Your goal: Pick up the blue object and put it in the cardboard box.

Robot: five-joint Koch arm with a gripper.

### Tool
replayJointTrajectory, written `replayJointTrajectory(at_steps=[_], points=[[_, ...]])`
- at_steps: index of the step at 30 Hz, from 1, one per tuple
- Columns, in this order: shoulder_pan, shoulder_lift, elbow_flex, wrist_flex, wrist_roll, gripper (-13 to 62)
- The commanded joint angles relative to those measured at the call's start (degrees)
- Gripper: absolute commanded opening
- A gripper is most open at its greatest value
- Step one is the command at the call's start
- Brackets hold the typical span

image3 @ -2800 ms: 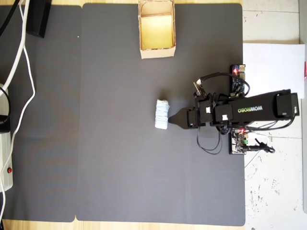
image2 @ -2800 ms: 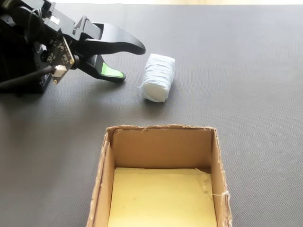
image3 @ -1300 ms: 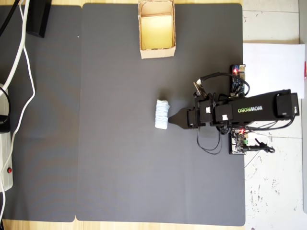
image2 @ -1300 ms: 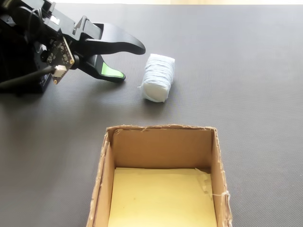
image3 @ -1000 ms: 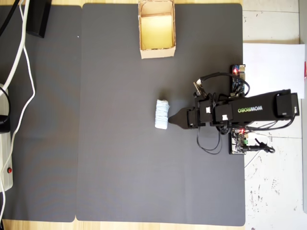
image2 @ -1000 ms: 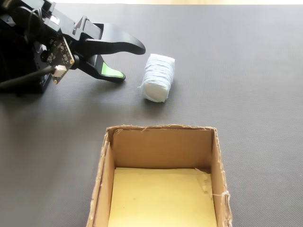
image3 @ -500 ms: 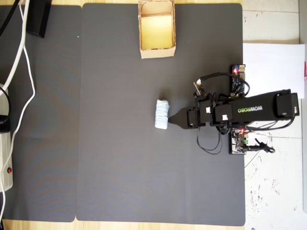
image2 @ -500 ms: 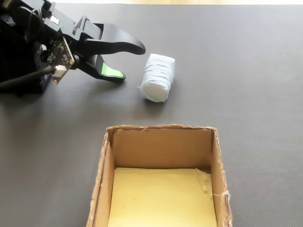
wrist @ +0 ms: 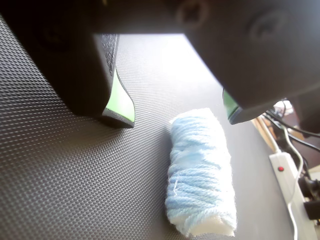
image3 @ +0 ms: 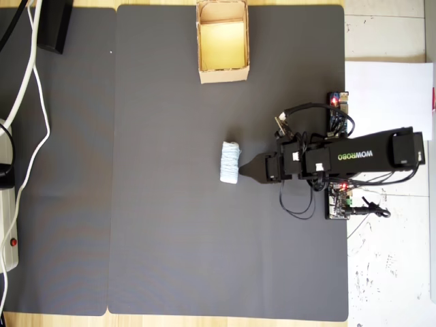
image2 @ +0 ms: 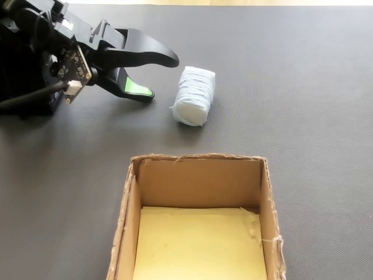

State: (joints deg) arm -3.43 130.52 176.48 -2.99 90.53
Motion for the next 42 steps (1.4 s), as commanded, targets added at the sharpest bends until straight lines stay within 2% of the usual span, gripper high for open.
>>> replayJointTrajectory(at_steps=[1, 26, 34, 42], points=[[0.0, 5.1, 2.2, 5.4, 0.7, 34.7], [-0.2, 5.1, 0.5, 3.3, -0.7, 34.6], [-0.2, 5.1, -6.6, 4.6, -2.5, 34.6], [0.4, 5.1, -18.7, 15.4, -4.4, 34.6]])
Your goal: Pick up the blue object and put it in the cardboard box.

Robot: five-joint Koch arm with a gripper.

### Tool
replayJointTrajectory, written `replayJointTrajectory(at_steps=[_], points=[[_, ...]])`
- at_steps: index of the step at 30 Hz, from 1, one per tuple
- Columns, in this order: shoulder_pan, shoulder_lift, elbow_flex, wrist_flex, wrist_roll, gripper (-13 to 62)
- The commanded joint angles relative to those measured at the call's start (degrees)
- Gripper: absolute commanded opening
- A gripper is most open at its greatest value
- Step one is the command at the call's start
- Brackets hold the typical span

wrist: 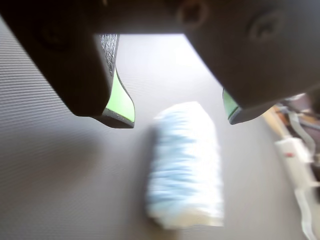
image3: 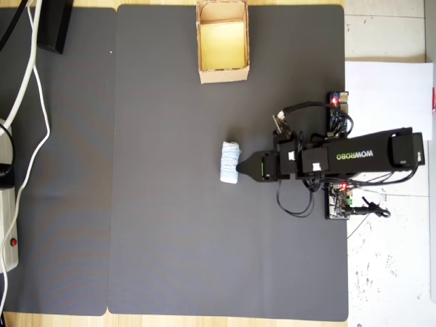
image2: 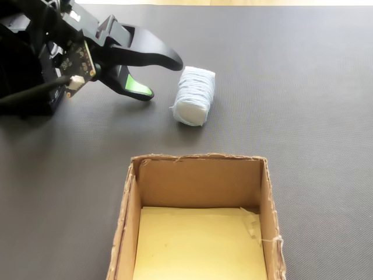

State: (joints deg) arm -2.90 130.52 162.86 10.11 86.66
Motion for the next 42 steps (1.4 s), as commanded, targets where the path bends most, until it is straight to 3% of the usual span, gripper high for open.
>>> replayJointTrajectory(at_steps=[1, 12, 18, 33, 42], points=[[-0.1, 5.1, -6.5, 3.4, -1.1, 34.6], [1.1, 1.9, -17.1, 19.0, -1.3, 33.3], [1.1, -10.1, -25.8, 25.3, -1.3, 33.3], [1.8, -33.7, -35.6, 24.6, -1.2, 33.3], [1.7, -38.4, -33.4, 17.8, -1.1, 30.0]])
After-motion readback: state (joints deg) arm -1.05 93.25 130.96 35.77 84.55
